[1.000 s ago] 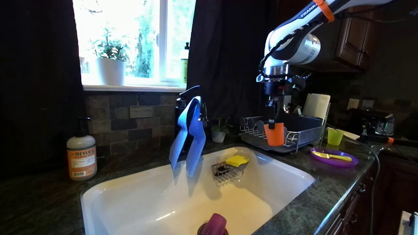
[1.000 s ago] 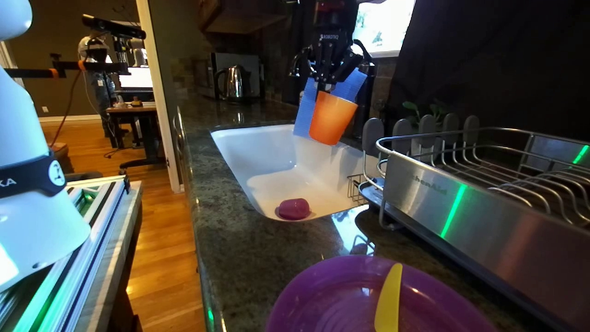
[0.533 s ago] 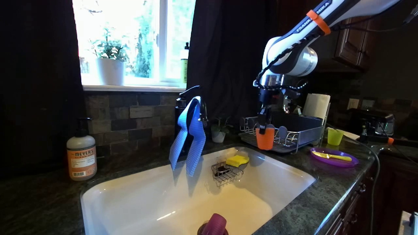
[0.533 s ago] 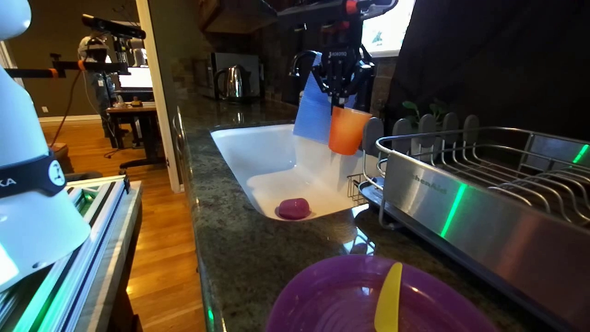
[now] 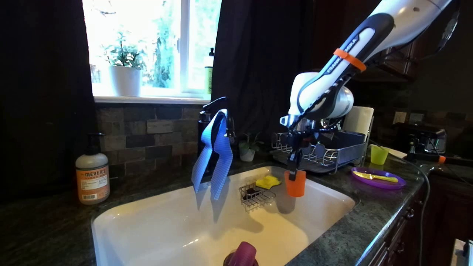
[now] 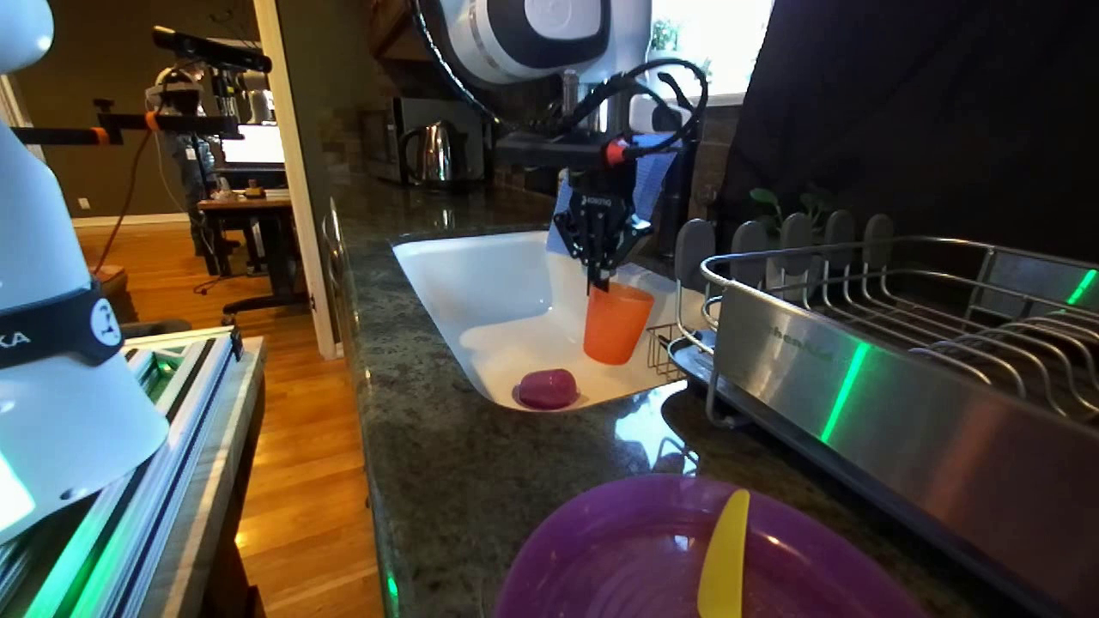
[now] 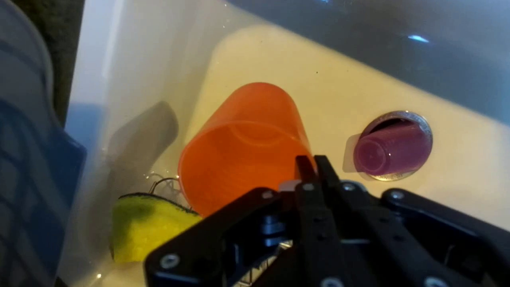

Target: Put the orange cup inside the sink

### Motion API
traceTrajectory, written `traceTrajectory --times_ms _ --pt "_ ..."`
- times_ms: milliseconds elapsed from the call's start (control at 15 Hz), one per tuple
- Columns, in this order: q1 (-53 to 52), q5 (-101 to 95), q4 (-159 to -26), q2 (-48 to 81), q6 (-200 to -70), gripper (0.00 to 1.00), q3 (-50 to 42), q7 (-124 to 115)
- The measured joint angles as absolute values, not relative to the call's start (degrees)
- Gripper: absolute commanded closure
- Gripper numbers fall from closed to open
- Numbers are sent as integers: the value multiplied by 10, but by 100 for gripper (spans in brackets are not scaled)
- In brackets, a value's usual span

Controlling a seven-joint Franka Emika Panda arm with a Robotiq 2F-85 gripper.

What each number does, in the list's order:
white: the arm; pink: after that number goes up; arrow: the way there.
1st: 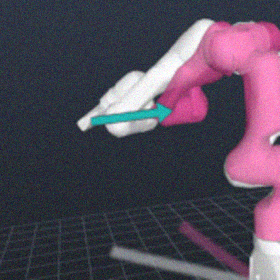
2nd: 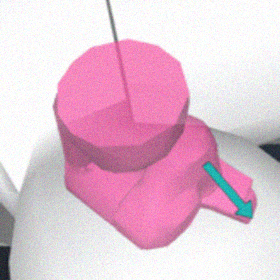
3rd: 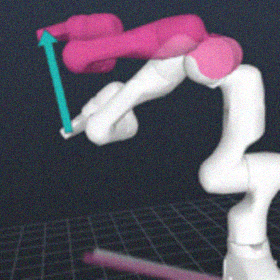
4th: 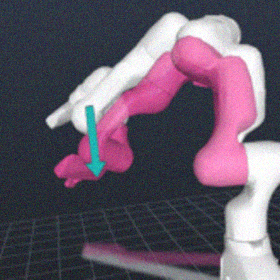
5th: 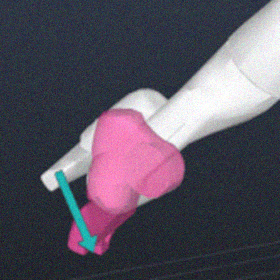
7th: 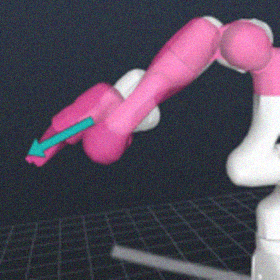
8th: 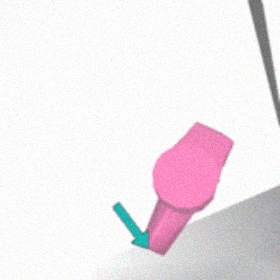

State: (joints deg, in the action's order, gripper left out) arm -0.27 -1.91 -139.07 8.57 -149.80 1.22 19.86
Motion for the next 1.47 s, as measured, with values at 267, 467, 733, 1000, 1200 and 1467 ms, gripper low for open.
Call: traceTrajectory --times_ms 267,467,733,1000,1200,1467 --pt "-2 -21 -1387 98 -1508 95 13 196" --pt "-2 -21 -1387 94 -1514 99 14 194" --pt "-19 -43 -1407 151 -1646 99 17 134" --pt "-84 -84 -1422 263 -1808 99 -28 53" --pt "-145 -72 -1405 345 -1884 99 -77 35" --pt "-162 -34 -1365 395 -1901 99 -71 29"
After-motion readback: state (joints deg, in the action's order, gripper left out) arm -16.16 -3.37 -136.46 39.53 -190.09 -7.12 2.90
